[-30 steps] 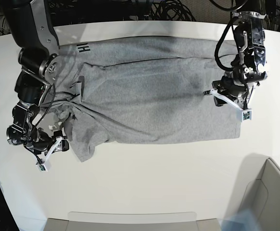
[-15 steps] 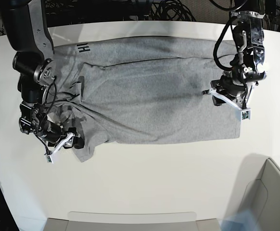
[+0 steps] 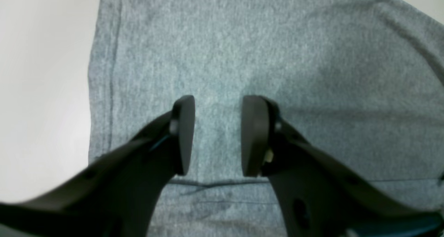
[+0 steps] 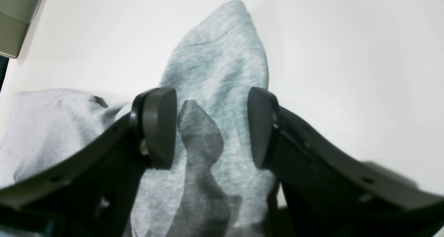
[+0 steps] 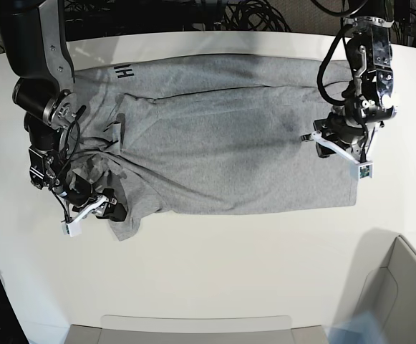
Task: Fold the T-shirt properly
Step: 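Grasp the shirt's side edges with both grippers near the sleeves, then reposition the left gripper along the shirt's side edge toward the hem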
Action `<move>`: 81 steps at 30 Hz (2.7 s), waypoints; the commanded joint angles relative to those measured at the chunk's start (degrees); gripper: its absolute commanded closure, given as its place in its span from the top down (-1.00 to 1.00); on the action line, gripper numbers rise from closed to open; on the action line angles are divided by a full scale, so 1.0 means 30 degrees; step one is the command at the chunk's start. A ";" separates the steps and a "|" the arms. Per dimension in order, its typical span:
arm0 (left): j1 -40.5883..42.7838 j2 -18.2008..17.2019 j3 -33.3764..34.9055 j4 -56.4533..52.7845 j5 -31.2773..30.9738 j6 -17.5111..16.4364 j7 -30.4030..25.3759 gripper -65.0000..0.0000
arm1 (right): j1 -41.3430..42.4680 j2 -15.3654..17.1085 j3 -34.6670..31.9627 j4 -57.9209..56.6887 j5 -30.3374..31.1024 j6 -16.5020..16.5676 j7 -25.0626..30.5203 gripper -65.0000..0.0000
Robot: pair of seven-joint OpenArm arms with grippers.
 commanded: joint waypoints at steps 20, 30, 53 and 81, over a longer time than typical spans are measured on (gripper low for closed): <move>-0.0307 -0.0221 0.0021 0.0296 0.0005 0.0058 -0.0119 -0.28 | 0.0299 0.0242 0.0049 0.4865 -0.0245 -0.2686 -0.1704 0.01; -0.0277 -0.0221 0.0021 0.0296 0.0005 0.0029 -0.0119 -0.28 | -0.0404 0.0242 0.0049 0.3400 -0.0157 -0.2715 -0.1704 0.01; -0.0248 0.0160 -0.0096 0.0296 -0.0025 0.0029 -0.0119 -0.28 | -0.0990 -0.1487 -0.0098 0.3107 0.0986 -0.2715 -0.1880 0.01; -1.0739 -0.2594 -0.1796 -1.8253 0.0005 -0.8147 -0.7445 0.04 | -0.0873 -0.1135 -0.0098 0.3107 0.0956 -0.2686 -0.1880 0.01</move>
